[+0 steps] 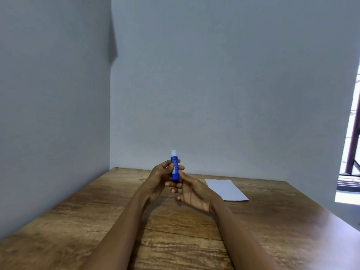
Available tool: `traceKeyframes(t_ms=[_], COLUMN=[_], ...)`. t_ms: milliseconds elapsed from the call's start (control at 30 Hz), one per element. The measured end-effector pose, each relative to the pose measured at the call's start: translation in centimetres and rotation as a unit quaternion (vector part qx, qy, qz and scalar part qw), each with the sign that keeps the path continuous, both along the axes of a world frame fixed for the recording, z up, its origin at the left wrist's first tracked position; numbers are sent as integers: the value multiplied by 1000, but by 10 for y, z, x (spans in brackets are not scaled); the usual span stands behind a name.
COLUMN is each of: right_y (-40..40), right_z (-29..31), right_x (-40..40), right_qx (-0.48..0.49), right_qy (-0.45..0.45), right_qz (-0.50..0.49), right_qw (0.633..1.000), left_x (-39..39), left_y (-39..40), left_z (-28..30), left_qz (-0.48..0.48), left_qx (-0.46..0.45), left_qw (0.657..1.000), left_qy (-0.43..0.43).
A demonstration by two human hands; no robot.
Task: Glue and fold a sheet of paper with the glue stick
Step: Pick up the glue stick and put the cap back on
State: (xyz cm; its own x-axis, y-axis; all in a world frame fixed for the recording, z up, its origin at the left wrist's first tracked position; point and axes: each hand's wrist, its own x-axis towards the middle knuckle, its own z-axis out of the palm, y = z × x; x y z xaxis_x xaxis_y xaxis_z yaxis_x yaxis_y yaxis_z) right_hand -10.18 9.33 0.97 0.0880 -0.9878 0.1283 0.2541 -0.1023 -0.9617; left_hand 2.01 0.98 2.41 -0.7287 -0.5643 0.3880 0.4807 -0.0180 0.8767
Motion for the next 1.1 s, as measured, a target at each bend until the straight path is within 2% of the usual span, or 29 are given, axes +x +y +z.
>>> traceKeyframes(t_ms=[133,200,267,367,433,567,667,733,800,833,900,1033,1100], right_y=[5,8,6,-4,-4,0,0,-5,-12,-14,-18,-10,-6], right_z=[0,2,3,1,-1,-3,0,3,0,-2,-5,-3,-1], right_x=[-4,-3,2,9,10,6,4,2,3,5,8,8,4], right_qx=[-28,-38,-41,-63,-63,-19,-39,-65,-68,-62,-56,-72,-52], right_qy=[19,99,211,242,251,290,300,334,373,374,344,320,300], right_qz=[-36,-84,-163,-235,-244,-200,-204,-272,-356,-375,-357,-219,-189], right_qw=[999,991,963,940,935,936,931,900,854,846,866,919,934], left_x=[-1,-2,-4,-4,-4,-3,-4,-6,-10,-12,-13,-7,-6], left_y=[0,0,-2,-8,-9,-12,-12,-9,-6,-4,-2,-5,-6], left_z=[-3,-4,-7,-12,-14,-18,-19,-16,-14,-14,-14,-14,-14], left_qz=[-13,11,46,90,101,106,111,141,168,175,181,193,190], left_qx=[-17,-35,-51,-52,-55,-57,-66,-82,-94,-97,-93,-83,-75], left_qw=[1000,999,998,994,993,992,991,986,981,979,979,977,979], left_qy=[1,-4,-11,-17,-23,-42,-40,-31,-23,-22,-21,-21,-25])
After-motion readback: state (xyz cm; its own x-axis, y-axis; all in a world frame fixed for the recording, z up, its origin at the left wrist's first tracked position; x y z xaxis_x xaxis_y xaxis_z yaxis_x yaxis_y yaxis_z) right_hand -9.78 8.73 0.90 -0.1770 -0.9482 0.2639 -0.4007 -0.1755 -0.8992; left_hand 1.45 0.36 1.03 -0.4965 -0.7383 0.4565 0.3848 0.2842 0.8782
